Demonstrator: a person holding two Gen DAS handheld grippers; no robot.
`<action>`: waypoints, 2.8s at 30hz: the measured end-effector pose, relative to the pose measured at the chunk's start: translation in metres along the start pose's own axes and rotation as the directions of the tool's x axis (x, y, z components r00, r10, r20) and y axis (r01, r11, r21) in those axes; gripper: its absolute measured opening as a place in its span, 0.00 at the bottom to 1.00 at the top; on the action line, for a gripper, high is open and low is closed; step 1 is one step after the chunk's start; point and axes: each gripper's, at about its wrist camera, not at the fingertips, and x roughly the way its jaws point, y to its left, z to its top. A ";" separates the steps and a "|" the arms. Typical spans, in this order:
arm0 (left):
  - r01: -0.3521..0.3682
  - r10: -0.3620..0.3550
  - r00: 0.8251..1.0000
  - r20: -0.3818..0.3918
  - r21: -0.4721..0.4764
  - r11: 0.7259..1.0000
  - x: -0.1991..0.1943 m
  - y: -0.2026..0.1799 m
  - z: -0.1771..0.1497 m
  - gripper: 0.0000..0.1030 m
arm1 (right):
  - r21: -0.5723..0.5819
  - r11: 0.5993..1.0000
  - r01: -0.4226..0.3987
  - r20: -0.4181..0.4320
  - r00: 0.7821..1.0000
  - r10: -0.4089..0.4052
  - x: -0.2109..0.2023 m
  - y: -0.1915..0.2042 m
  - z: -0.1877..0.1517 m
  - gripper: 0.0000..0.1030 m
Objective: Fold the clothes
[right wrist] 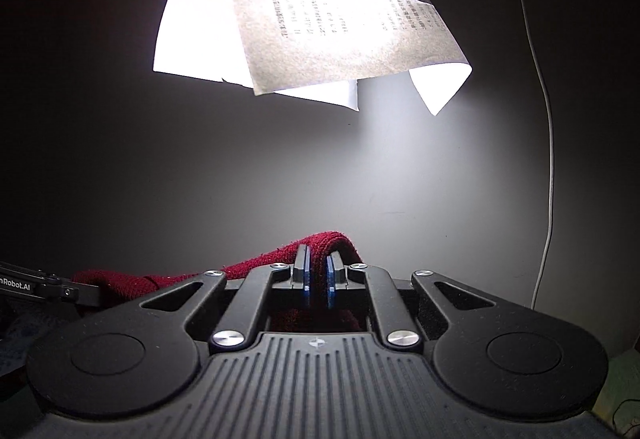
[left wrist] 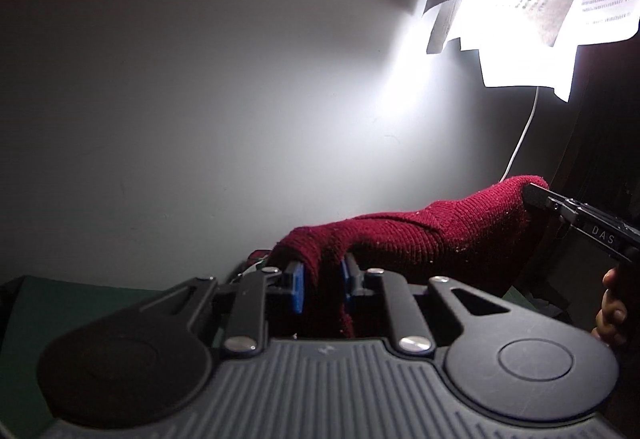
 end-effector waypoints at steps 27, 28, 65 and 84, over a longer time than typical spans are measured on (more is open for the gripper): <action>-0.254 0.253 0.967 0.031 0.035 0.967 -0.092 0.147 0.046 0.14 | 0.043 0.999 -0.013 -0.046 0.999 0.015 0.089 0.204 -0.026 0.07; -0.258 0.255 0.965 0.056 0.042 0.965 -0.093 0.145 0.052 0.14 | 0.045 0.999 -0.008 -0.027 1.000 0.009 0.093 0.203 -0.022 0.07; -0.018 0.070 0.909 -0.411 0.128 0.992 -0.137 0.151 -0.293 0.22 | 0.052 0.991 -0.124 -0.612 0.780 0.130 -0.005 0.214 -0.306 0.08; -0.133 0.128 0.916 -0.379 0.015 0.991 -0.071 0.220 -0.254 0.90 | 0.124 0.988 0.089 -0.586 0.810 0.000 0.069 0.192 -0.288 0.51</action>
